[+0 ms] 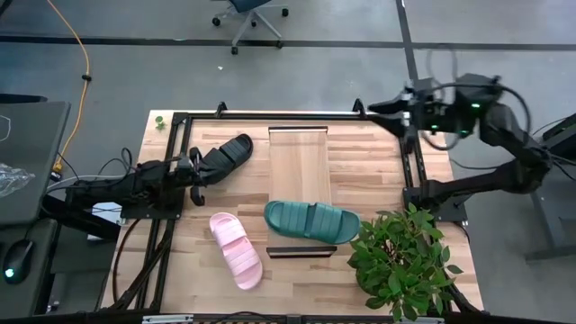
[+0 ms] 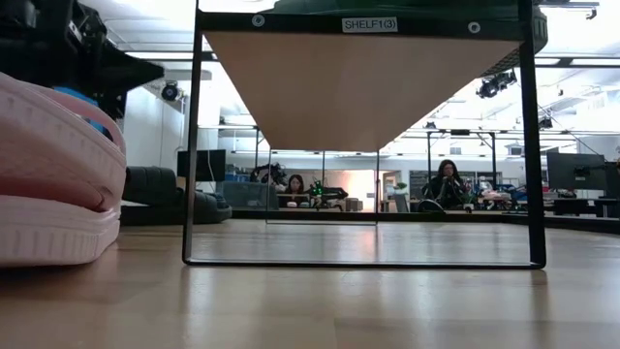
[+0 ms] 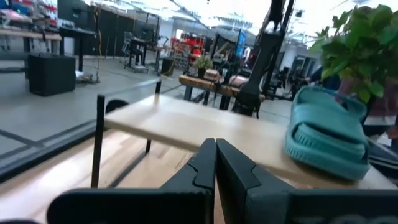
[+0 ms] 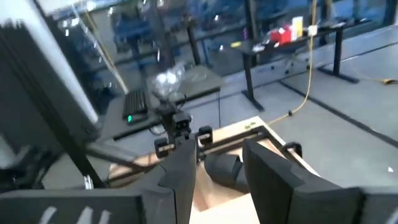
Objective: Pick and place slippers onto the shelf
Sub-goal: Put the pink pair of slippers on the shelf
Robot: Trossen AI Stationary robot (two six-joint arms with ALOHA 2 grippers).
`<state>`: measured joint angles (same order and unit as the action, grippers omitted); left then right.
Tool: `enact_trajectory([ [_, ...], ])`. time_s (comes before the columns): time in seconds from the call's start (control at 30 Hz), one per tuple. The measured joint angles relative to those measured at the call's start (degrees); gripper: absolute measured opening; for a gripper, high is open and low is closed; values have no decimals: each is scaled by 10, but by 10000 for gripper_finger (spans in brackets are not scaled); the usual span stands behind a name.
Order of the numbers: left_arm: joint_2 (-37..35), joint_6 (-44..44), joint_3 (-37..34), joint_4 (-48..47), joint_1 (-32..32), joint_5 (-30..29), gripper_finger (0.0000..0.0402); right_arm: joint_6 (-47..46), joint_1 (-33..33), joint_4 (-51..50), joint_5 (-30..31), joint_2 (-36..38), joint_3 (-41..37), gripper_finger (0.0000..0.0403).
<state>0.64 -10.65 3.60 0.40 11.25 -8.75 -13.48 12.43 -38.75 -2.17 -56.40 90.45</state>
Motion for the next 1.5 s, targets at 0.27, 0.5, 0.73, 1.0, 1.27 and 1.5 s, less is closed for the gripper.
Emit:
enact_trajectory([
  [0.27,0,-18,56,-10,0,-39,1,-43,-1,-13,81,59,-39,123],
  [0.5,0,-98,168,-176,0,-109,0,-60,-1,-22,95,67,-89,123],
  [0.73,39,-167,305,-415,0,-177,0,-60,-1,-21,95,66,-148,123],
  [1.0,172,-119,381,-487,0,-142,0,-54,-1,0,97,65,-184,123],
  [1.27,316,-114,509,-618,0,-137,0,-40,0,0,107,75,-184,123],
  [1.5,418,-89,598,-716,0,-108,0,-27,0,0,108,89,-184,123],
])
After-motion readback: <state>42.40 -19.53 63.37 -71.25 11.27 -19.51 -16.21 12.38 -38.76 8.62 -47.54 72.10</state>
